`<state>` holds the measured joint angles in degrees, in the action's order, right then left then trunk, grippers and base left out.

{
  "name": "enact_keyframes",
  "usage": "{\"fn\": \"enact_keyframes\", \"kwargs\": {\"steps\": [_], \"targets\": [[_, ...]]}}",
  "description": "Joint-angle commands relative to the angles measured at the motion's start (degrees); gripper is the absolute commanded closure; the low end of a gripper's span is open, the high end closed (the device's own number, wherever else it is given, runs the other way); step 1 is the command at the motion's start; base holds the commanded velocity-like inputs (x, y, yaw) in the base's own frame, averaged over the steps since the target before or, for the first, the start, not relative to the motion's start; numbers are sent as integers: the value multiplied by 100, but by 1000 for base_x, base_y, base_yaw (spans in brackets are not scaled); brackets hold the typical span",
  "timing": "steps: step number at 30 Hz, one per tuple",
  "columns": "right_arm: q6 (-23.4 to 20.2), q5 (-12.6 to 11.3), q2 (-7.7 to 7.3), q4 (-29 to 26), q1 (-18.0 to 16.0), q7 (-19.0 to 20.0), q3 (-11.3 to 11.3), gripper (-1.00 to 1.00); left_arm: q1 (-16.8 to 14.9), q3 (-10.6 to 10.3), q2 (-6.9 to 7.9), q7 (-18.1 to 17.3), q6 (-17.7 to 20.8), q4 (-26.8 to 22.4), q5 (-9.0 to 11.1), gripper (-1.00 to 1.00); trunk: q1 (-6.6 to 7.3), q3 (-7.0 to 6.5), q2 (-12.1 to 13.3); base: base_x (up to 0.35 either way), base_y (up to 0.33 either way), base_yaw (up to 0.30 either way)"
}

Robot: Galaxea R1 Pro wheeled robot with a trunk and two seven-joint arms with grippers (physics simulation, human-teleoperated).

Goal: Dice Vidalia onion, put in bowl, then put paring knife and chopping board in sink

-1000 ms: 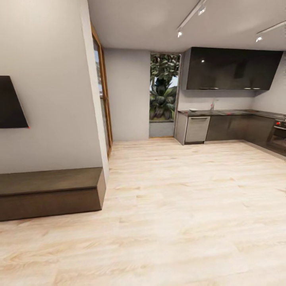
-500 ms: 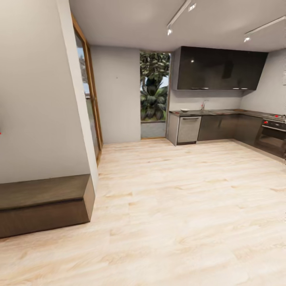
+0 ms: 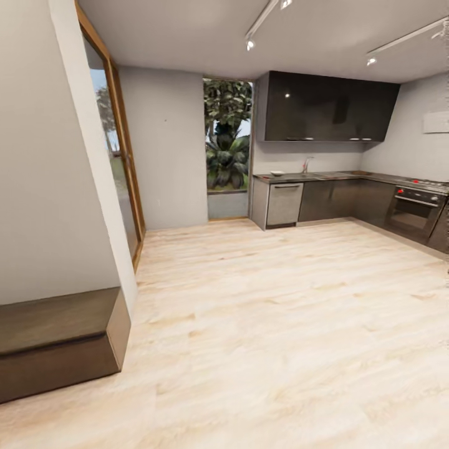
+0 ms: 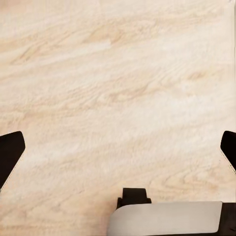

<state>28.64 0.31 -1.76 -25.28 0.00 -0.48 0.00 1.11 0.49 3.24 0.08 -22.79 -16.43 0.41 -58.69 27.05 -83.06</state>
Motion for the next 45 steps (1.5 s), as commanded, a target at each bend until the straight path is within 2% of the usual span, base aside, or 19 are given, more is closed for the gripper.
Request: {"fn": "enact_keyframes", "kwargs": {"steps": [1,21,45], "targets": [[10,4,0,-3,0,-5,0,-100,3,4,0,1,-6,-9,3,-100,-4,4,-2,317,0,-129],[10,4,0,-3,0,-5,0,-100,3,4,-1,1,-6,-10,3,-100,-4,4,-2,318,0,-129],[10,4,7,-3,0,-5,0,-100,3,4,-8,1,-6,-9,3,-100,-4,4,-2,318,0,-75]]}}
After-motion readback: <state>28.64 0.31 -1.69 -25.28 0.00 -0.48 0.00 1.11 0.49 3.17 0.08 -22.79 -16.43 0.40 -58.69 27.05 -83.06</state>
